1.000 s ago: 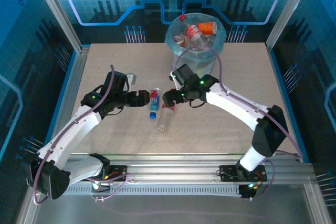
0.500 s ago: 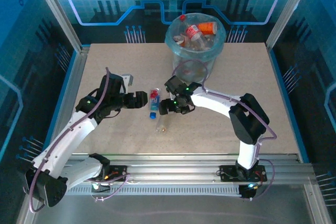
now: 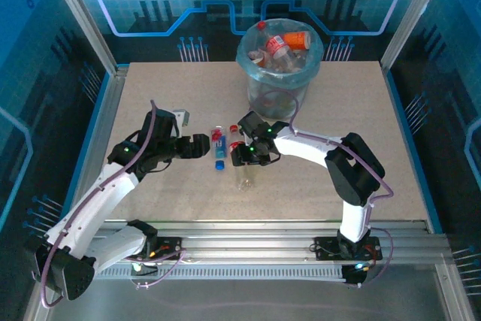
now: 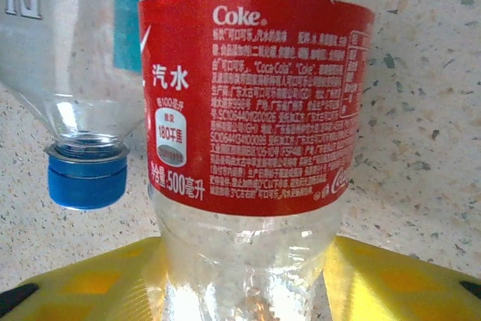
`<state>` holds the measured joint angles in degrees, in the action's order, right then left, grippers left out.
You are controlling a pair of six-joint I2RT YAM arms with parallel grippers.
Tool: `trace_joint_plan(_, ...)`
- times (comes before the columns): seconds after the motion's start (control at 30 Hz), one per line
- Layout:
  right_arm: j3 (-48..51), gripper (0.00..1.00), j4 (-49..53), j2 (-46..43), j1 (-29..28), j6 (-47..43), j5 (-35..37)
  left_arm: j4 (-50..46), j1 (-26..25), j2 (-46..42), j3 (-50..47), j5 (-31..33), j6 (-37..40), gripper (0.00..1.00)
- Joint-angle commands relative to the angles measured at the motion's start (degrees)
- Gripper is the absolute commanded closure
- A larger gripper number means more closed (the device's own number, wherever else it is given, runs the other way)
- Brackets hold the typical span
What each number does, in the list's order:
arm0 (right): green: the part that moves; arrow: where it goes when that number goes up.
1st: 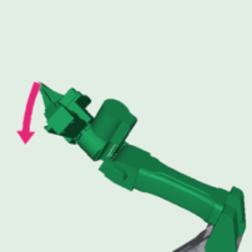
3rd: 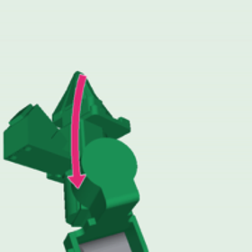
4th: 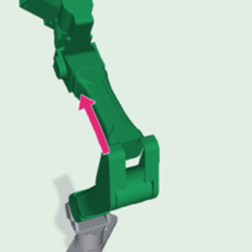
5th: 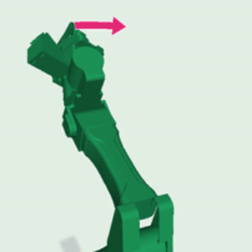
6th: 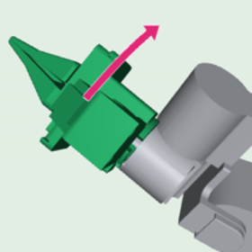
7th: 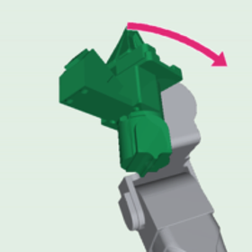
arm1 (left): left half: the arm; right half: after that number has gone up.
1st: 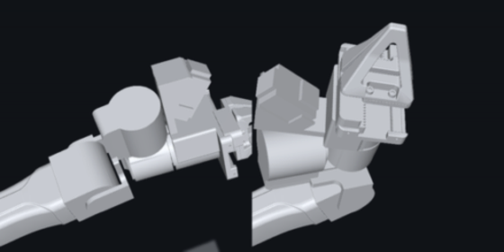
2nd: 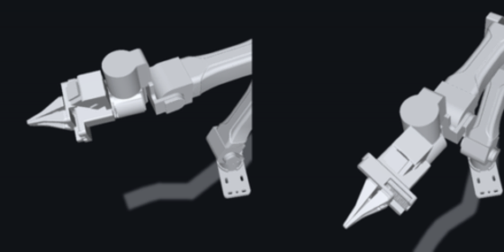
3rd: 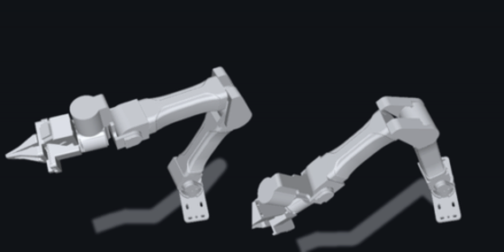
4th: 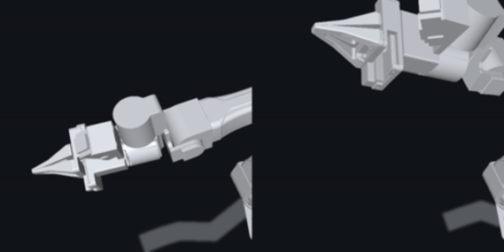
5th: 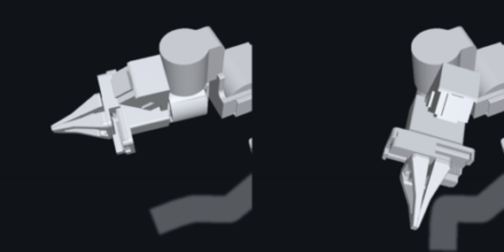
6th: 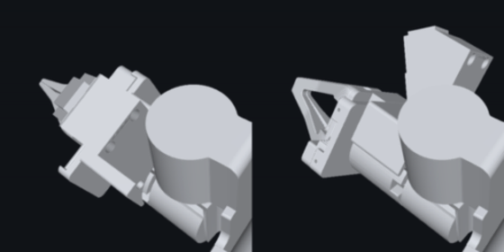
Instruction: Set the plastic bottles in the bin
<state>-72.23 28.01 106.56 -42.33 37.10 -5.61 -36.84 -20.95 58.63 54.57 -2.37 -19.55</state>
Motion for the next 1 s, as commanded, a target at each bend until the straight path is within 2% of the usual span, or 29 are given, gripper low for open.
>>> trace_joint_plan(0.0, 0.0, 0.47, 2.3, -2.1, 0.3, -1.3, 1.3, 0.1, 0.5, -0.9, 0.5, 0.7, -0.3, 0.14)
trace_joint_plan(0.17, -0.4, 0.48, 4.6, -6.3, 0.3, -4.5, 3.2, 0.3, 0.5, -0.7, 1.7, 0.4, -0.4, 0.14)
trace_joint_plan(0.4, -2.8, 0.49, 9.2, -15.2, -0.4, -13.4, 7.7, -0.3, 0.5, -0.7, 4.1, 1.4, 0.0, 0.14)
trace_joint_plan(0.7, -10.9, 0.51, 11.6, -25.6, 0.5, -25.8, 14.9, 3.2, 0.5, -0.5, 6.9, 0.0, -2.3, 0.14)
trace_joint_plan(0.97, -22.3, 0.53, 7.1, -24.5, 6.4, -33.3, 17.4, 8.1, 0.4, 3.8, 11.8, -3.4, -6.5, 0.15)
